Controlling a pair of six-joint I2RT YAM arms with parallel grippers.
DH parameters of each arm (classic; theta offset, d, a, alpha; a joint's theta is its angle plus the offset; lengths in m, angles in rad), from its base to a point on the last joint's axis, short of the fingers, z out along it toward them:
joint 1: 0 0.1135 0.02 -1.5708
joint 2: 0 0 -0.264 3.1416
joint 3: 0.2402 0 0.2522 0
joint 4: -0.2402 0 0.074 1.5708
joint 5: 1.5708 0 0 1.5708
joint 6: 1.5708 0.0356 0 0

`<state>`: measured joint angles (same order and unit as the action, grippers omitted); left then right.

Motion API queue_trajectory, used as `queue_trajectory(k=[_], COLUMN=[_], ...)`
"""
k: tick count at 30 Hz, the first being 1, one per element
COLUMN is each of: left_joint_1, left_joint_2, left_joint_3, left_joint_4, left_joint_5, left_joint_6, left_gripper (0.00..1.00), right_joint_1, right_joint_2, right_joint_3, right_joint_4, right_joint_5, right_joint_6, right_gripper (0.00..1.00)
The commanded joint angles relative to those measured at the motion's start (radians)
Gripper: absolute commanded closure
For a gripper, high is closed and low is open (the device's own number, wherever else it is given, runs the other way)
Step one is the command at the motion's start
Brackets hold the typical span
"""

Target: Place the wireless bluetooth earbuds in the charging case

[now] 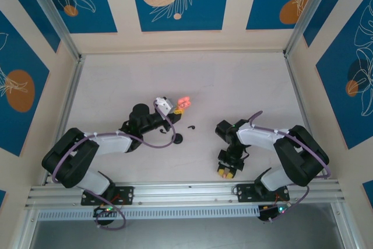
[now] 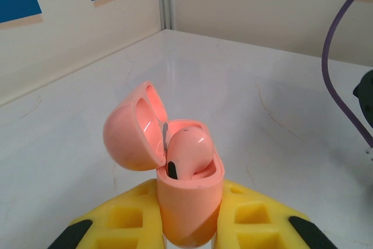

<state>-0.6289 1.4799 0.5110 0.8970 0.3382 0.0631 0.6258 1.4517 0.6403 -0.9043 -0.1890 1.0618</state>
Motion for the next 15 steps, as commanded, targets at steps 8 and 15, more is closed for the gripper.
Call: queue_trajectory(k=[8, 15], left_joint_1=[-0.007, -0.006], left_joint_2=[-0.038, -0.044], left_joint_3=[-0.014, -0.011], left_joint_4=[0.001, -0.012], left_joint_5=[-0.027, -0.033], left_joint_6=[0.024, 0.026], left_gripper=[0.86, 0.86], right_joint_1=[-0.11, -0.148], right_joint_2=[0.062, 0.15], right_joint_3=[0.151, 0.189], right_joint_4=[0.049, 0.09], right_joint_5=[0.009, -0.021], right_joint_6=[-0.092, -0.122], right_gripper=[0.79, 0.78])
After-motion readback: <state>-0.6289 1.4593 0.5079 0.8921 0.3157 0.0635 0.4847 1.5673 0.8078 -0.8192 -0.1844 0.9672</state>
